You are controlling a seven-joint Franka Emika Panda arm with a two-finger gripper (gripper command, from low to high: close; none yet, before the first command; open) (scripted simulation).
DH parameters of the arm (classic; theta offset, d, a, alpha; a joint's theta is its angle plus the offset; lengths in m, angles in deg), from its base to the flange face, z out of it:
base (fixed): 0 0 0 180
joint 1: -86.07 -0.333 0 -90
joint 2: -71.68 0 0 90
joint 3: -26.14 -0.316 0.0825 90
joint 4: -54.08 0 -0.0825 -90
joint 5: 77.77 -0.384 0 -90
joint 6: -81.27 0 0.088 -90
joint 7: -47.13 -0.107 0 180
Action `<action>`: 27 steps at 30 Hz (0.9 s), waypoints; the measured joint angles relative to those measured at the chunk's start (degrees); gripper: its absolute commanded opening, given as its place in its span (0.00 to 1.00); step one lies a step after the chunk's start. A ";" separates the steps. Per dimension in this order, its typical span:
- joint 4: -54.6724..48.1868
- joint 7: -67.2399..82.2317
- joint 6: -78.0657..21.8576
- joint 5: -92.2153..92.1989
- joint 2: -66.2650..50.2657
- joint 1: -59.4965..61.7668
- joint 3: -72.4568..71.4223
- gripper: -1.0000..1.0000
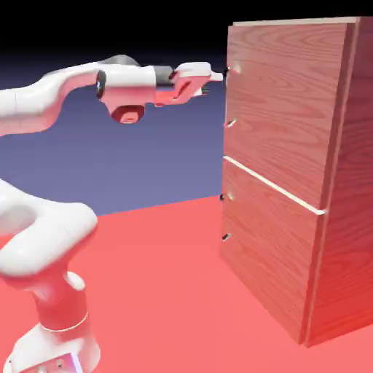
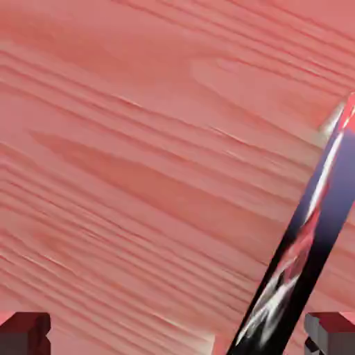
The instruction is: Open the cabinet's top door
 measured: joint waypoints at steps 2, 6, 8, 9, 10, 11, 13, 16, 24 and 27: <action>-1.09 -4.98 -0.08 -4.80 1.58 2.06 -2.62 0.50; -2.66 -12.15 -0.20 -11.69 3.85 5.01 -6.39 0.50; -4.99 -12.15 -2.12 -13.19 4.55 9.13 -7.36 0.50; -6.21 -12.15 -3.11 -13.97 4.91 11.26 -7.86 0.50; -7.33 -12.15 -4.03 -14.70 5.24 13.24 -8.32 0.50; -8.67 -12.15 -5.13 -15.55 5.64 15.60 -8.87 0.50; -8.91 -12.15 -5.32 -15.71 5.71 16.02 -8.97 0.00; -5.05 -12.14 -10.25 -16.82 9.34 14.04 -6.55 0.00; 9.72 -12.15 -30.19 -18.85 22.81 8.13 2.24 0.00; 14.70 -12.15 -37.66 -18.74 27.36 7.06 5.51 0.00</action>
